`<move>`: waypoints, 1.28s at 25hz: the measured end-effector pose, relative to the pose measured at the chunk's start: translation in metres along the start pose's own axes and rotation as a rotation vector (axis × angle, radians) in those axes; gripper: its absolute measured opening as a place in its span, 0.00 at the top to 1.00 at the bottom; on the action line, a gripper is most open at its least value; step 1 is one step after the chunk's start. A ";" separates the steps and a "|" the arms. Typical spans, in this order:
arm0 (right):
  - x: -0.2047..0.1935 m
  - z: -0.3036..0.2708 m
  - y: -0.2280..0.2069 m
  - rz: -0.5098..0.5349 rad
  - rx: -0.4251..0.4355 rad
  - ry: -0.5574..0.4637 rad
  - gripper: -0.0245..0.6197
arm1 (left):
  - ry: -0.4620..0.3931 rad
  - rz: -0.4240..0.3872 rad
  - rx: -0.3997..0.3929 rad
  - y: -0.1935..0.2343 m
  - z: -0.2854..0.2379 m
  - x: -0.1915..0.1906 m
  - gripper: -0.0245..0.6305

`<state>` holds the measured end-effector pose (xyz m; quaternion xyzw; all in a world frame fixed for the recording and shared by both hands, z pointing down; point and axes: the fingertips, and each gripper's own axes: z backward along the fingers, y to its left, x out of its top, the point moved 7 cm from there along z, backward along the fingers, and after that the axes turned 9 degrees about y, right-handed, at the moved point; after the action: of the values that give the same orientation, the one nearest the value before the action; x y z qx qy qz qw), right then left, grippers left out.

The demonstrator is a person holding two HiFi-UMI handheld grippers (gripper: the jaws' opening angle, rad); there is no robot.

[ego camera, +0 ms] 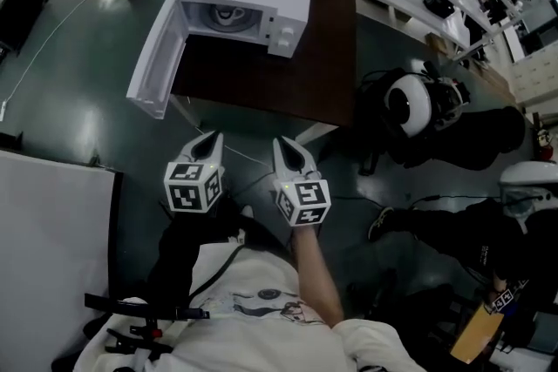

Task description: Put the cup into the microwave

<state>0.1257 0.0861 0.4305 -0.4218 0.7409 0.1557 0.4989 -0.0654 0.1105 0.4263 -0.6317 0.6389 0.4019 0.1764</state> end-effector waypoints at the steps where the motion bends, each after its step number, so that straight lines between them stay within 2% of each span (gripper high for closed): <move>1: 0.000 0.005 0.001 -0.003 -0.003 -0.004 0.96 | -0.006 -0.001 -0.003 -0.002 0.004 -0.001 0.96; 5: -0.001 0.023 0.016 0.000 0.001 -0.011 0.96 | -0.035 0.012 -0.010 -0.004 0.021 -0.005 0.96; 10: -0.007 0.048 0.037 0.006 -0.023 -0.022 0.96 | -0.055 -0.010 -0.038 -0.005 0.042 -0.010 0.96; 16: -0.009 0.090 0.101 0.117 -0.033 0.010 0.96 | -0.052 0.007 -0.048 0.009 0.112 -0.036 0.96; 25: -0.045 0.128 0.175 0.045 -0.090 -0.018 0.96 | -0.071 -0.029 -0.048 0.041 0.192 -0.090 0.96; 32: -0.064 0.151 0.198 0.043 -0.127 -0.040 0.96 | -0.067 -0.049 -0.085 0.040 0.203 -0.113 0.96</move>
<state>0.0721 0.3325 0.3798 -0.4331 0.7284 0.2215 0.4825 -0.1450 0.3302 0.3962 -0.6402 0.5994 0.4453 0.1803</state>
